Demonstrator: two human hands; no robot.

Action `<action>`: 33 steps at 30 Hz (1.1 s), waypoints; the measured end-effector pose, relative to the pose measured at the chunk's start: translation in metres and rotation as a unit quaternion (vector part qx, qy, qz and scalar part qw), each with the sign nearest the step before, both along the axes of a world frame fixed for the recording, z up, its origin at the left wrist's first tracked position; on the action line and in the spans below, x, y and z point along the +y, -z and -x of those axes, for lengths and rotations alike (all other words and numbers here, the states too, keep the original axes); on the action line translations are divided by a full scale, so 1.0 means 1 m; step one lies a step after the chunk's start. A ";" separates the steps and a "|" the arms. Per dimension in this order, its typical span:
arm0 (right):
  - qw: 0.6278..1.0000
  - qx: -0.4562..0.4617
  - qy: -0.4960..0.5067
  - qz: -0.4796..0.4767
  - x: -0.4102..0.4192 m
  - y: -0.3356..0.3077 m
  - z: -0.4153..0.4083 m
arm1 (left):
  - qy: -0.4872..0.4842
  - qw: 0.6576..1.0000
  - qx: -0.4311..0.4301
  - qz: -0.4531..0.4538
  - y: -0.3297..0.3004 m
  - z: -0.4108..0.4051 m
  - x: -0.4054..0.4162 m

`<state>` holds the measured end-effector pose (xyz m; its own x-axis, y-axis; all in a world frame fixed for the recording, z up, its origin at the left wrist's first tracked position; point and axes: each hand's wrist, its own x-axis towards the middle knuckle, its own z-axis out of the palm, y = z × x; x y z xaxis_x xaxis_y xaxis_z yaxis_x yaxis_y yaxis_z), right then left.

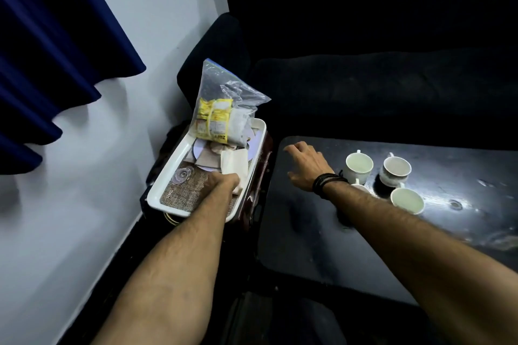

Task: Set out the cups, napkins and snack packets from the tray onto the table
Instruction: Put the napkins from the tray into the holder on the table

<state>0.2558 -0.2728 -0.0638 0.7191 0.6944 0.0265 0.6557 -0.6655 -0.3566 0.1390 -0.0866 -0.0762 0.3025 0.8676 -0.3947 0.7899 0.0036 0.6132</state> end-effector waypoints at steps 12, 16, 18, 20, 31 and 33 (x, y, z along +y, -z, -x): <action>0.941 0.284 0.110 -0.145 -0.006 -0.029 0.000 | -0.088 0.934 -0.314 0.144 -0.058 -0.030 -0.026; 0.850 0.444 0.139 -0.246 -0.015 -0.052 0.001 | -0.042 0.905 -0.346 0.243 -0.081 -0.052 -0.088; 0.838 0.436 0.164 -0.283 -0.030 -0.060 -0.001 | -0.018 0.894 -0.358 0.270 -0.089 -0.064 -0.121; 0.820 0.425 0.201 -0.326 -0.048 -0.060 -0.008 | -0.002 0.886 -0.365 0.287 -0.093 -0.074 -0.148; 0.720 0.395 0.305 -0.483 -0.210 -0.074 -0.040 | 0.076 0.884 -0.327 0.324 -0.097 -0.106 -0.275; 0.739 0.369 0.302 -0.477 -0.234 -0.074 -0.039 | 0.096 0.881 -0.311 0.343 -0.094 -0.113 -0.306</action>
<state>0.2947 -0.5067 0.0102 0.9532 0.1602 -0.2566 -0.2640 0.0265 -0.9642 0.2522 -0.3921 0.0178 0.7607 0.3989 -0.5121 0.3283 0.4443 0.8336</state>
